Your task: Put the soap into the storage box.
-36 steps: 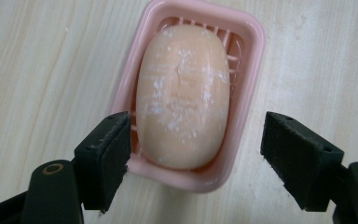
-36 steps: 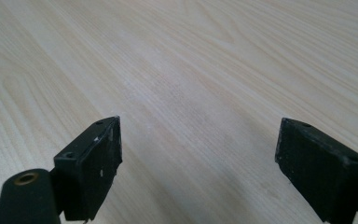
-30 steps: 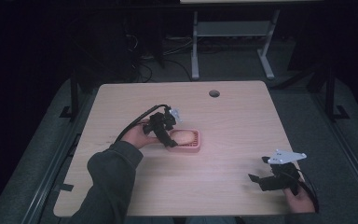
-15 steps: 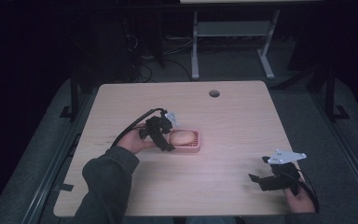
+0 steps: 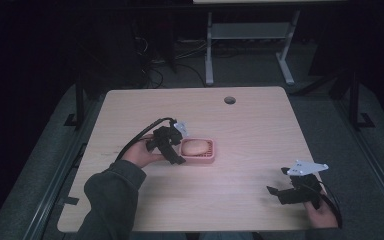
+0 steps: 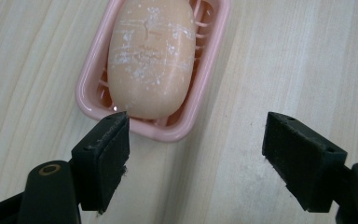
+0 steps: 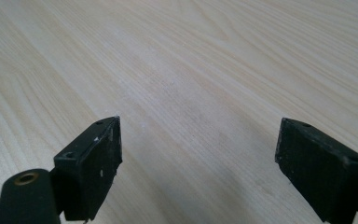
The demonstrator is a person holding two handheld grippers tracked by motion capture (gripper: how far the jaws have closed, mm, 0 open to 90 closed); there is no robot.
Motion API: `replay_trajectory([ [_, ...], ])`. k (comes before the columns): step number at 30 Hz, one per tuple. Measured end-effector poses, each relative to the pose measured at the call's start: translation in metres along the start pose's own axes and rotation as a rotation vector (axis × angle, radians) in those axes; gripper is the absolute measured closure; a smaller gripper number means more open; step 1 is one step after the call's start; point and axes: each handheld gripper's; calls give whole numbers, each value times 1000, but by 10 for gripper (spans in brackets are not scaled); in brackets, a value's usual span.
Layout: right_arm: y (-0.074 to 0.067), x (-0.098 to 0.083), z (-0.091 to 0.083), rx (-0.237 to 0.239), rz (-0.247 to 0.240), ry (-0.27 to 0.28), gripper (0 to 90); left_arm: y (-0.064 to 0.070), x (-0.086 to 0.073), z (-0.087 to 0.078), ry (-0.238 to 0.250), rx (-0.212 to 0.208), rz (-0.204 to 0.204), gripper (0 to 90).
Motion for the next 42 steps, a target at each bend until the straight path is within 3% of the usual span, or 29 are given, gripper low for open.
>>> replay_trajectory([
  [6, 0, 0, 0, -3, 3, -5, 141, -4, -13, -3, 2, 3, -28, 226],
  [15, -1, 0, 2, -3, 0, -10, 141, -3, -25, -6, 23, 3, -36, 225],
  [20, 0, 0, 1, -4, 4, -9, 141, -2, -28, -7, 12, 1, -37, 225],
  [29, -1, 1, 2, -5, 4, -12, 141, 1, -36, -9, 43, 5, -52, 230],
  [32, -1, 1, 2, -5, 4, -12, 141, 1, -41, -6, 32, -11, -60, 230],
  [42, -1, 0, 3, -3, -1, -21, 141, 3, -53, -6, 24, -6, -70, 229],
])
Point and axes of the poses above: each handheld gripper's, and its own axes: z roughly forward along the jaws, x roughly out of its top, y roughly to its right, and after that the axes turned 13 degrees about -z, right-handed
